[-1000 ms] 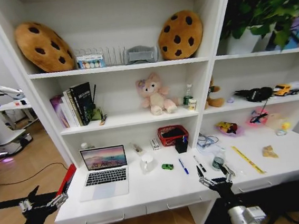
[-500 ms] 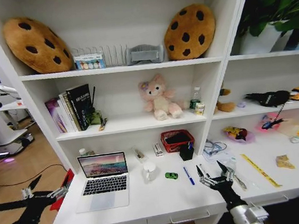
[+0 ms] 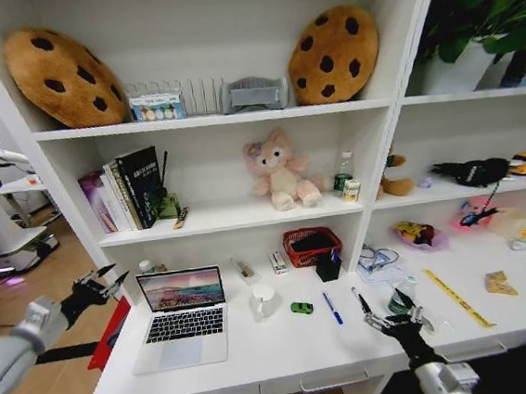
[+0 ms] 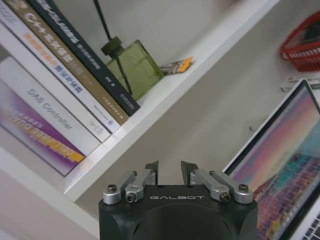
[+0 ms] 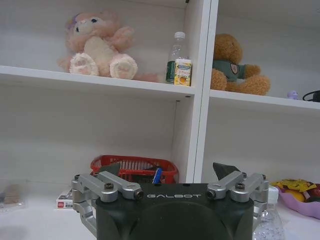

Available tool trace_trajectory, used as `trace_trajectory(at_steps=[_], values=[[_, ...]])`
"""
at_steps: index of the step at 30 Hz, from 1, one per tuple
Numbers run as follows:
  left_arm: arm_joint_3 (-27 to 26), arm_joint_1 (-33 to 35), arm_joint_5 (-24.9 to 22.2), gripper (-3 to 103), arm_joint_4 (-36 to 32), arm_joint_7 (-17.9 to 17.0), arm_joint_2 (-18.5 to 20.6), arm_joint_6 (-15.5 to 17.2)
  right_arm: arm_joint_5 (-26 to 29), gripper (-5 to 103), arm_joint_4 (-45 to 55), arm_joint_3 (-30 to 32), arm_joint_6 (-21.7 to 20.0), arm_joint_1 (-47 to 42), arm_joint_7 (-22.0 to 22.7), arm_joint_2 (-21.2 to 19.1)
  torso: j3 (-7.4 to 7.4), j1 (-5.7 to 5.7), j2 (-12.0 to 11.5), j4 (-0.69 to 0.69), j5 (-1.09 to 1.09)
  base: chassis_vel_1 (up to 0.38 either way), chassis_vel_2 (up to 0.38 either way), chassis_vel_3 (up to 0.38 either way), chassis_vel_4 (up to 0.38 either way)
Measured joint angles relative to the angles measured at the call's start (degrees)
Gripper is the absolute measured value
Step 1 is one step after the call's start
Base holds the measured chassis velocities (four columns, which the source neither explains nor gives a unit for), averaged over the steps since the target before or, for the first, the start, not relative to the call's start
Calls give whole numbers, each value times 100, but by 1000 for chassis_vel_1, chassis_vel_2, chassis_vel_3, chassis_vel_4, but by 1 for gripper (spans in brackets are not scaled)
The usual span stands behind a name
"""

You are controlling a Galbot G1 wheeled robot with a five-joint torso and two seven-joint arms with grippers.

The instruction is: Organize the objects on the table.

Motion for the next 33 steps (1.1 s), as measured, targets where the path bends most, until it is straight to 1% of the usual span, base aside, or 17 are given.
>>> trace_trajectory(at_steps=[1, 2, 3, 5, 6, 8, 10, 12, 13, 17, 25, 28, 29, 30, 31, 32, 33], values=[[83, -61, -21, 24, 88, 112, 131, -19, -6, 100, -19, -5, 1, 6, 0, 18, 0, 0, 0, 1, -1, 0, 0, 0, 0], [193, -134, -58, 19, 231, 339, 327, -50, -22, 100, -54, -15, 3, 21, 0, 47, 0, 0, 0, 2, -1, 0, 0, 0, 0], [193, -134, -58, 19, 231, 339, 327, -50, -22, 100, -54, -15, 3, 21, 0, 47, 0, 0, 0, 2, -1, 0, 0, 0, 0], [281, -190, -91, 8, 504, 762, 644, -92, -49, 100, -152, -34, 24, 40, 0, 84, -1, -1, 0, 3, -1, 0, 0, 0, 0], [281, -190, -91, 8, 504, 762, 644, -92, -49, 100, -152, -34, 24, 40, 0, 84, -1, -1, 0, 3, -1, 0, 0, 0, 0], [346, -226, -110, 1, 737, 1006, 956, -112, -87, 100, -253, -44, 61, 50, -2, 97, -1, -2, 1, 3, -1, 0, 0, 0, 0], [371, -246, -135, 0, 835, 1070, 1107, -112, -89, 100, -295, -44, 71, 55, -2, 98, -1, -2, 1, 3, -1, 0, 0, 0, 0], [374, -249, -137, 0, 871, 1073, 1170, -106, -88, 100, -309, -44, 73, 57, -3, 98, -1, -1, 1, 3, -1, 0, 0, 0, 0], [375, -248, -144, 0, 952, 1074, 1327, -67, -85, 100, -346, -44, 74, 75, -4, 96, -1, -2, 1, 3, -1, 0, 0, 0, 0], [377, -194, -117, 0, 1043, 1057, 1556, -27, -93, 100, -408, -86, 75, 147, -5, 97, -1, -2, 1, 2, 0, 0, 0, 0, 0], [339, -160, -74, 0, 1063, 954, 1567, 35, -126, 100, -449, -124, 74, 189, -4, 116, -1, -2, 1, 2, -1, 0, 0, 0, 0], [309, -161, -154, 0, 1059, 874, 1489, 66, -143, 100, -451, -126, 73, 187, -4, 117, -1, -2, 1, 2, 0, 0, 0, 0, 0], [252, -165, -419, 0, 982, 780, 1373, 136, -147, 100, -451, -124, 72, 177, -4, 114, -1, -2, 1, 3, -1, 0, 0, 0, 0], [252, -165, -419, 0, 982, 780, 1373, 136, -147, 100, -451, -124, 72, 177, -4, 114, -1, -2, 1, 3, -1, 0, 0, 0, 0], [165, -188, -942, 0, 674, 569, 1111, 235, -144, 100, -452, -112, 72, 172, -2, 114, -1, -2, 2, 0, 2, 0, 0, 0, 0], [165, -188, -942, 0, 674, 569, 1111, 235, -144, 100, -452, -112, 72, 172, -2, 114, -1, -2, 2, 0, 2, 0, 0, 0, 0], [118, -188, -1343, 0, 395, 321, 807, 352, -131, 100, -452, -97, 66, 169, 3, 113, -2, -2, 1, 2, -1, 0, 0, 0, 0]])
